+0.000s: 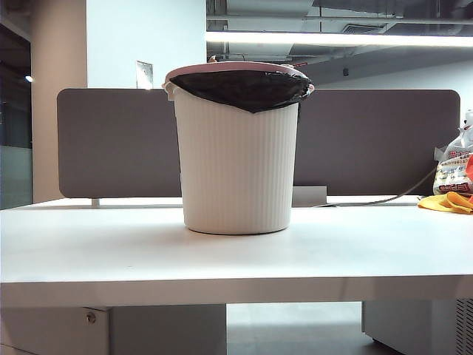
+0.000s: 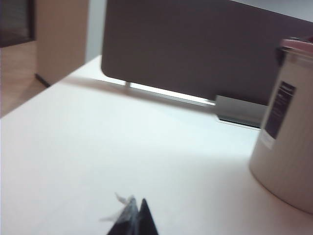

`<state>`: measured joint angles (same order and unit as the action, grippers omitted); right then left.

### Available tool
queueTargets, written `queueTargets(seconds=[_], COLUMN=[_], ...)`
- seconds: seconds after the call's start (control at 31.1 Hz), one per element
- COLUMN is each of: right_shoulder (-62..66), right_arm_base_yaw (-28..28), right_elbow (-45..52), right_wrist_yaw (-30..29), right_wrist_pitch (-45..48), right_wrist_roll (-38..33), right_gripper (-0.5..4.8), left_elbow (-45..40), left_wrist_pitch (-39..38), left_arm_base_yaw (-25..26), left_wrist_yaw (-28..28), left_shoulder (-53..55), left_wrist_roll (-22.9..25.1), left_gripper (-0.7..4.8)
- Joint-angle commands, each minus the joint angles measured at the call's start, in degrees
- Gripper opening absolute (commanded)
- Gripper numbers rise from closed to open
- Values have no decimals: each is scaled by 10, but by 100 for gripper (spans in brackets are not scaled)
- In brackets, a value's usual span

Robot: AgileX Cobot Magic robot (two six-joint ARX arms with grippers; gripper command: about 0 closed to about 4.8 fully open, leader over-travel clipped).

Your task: Pick up all the trash on the table and put it in the trash can.

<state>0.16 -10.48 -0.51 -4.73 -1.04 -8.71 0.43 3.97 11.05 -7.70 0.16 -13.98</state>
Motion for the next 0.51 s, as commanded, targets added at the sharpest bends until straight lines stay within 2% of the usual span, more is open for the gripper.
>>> queueTargets(seconds=[0.03,0.19,0.51], right_shoulder=[0,0,0], right_arm_base_yaw=[31,65,63], right_elbow=[2,2,2], right_wrist_yaw=[-1,1,1], right_wrist_pitch=[9,9,9], right_wrist_roll=[-1,-1,-1], right_gripper=[62,62,62], left_elbow=[0,0,0], left_wrist_pitch=[8,8,8], left_arm_base_yaw=[0,-1,-1], left_wrist_yaw=[1,-2,-1], left_shoulder=[0,0,0], left_wrist_roll=[0,0,0], left_gripper=[-4,-4,-4])
